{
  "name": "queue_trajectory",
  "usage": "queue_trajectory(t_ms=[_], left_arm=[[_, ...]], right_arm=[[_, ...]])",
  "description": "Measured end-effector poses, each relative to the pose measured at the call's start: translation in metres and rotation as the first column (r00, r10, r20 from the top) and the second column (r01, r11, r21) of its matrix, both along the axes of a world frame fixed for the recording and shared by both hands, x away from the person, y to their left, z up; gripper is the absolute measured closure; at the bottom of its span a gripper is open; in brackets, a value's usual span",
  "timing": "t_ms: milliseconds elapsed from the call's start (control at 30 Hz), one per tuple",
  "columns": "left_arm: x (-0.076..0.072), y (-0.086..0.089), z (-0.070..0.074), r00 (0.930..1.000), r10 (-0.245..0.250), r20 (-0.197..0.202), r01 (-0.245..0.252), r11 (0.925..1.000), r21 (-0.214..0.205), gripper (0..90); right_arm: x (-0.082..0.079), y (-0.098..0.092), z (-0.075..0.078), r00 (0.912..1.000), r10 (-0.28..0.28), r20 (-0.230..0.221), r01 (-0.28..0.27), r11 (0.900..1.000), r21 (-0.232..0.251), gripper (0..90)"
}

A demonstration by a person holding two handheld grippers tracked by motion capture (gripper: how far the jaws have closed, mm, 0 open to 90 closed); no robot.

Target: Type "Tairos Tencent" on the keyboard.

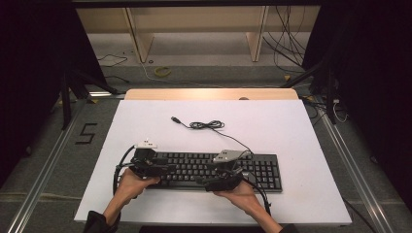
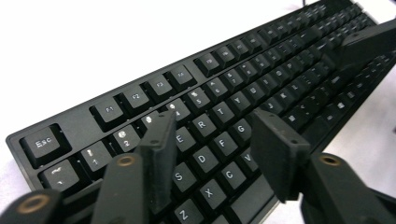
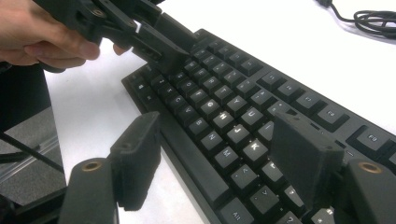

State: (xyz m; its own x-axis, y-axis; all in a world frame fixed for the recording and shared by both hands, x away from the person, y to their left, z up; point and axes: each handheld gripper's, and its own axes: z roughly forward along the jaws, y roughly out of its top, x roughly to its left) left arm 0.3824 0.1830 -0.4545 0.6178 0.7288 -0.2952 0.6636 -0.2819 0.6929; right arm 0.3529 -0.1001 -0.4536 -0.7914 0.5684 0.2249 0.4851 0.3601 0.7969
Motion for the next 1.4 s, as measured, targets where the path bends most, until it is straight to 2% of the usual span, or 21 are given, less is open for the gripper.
queue_trajectory(t_ms=[133,433,800,1400], left_arm=[[-0.004,0.003,0.001,0.9999,0.004,0.016,-0.004,1.0,-0.007,43.4],[-0.011,0.008,0.002,0.9989,0.024,0.04,-0.022,0.9994,-0.026,37.0],[-0.018,0.012,0.002,0.9973,0.039,0.062,-0.036,0.9983,-0.045,32.6],[-0.026,0.014,0.001,0.9961,0.044,0.076,-0.04,0.9977,-0.055,31.8]], right_arm=[[0.0,0.002,0.0,1.0,0.004,-0.001,-0.004,1.0,-0.002,34.9],[0.002,0.007,-0.001,0.9998,0.017,-0.006,-0.017,0.9998,-0.01,40.4],[0.004,0.013,-0.003,0.9997,0.019,-0.014,-0.019,0.9994,-0.028,58.7],[0.007,0.027,-0.008,0.9989,0.043,-0.017,-0.044,0.9968,-0.066,85.5]])
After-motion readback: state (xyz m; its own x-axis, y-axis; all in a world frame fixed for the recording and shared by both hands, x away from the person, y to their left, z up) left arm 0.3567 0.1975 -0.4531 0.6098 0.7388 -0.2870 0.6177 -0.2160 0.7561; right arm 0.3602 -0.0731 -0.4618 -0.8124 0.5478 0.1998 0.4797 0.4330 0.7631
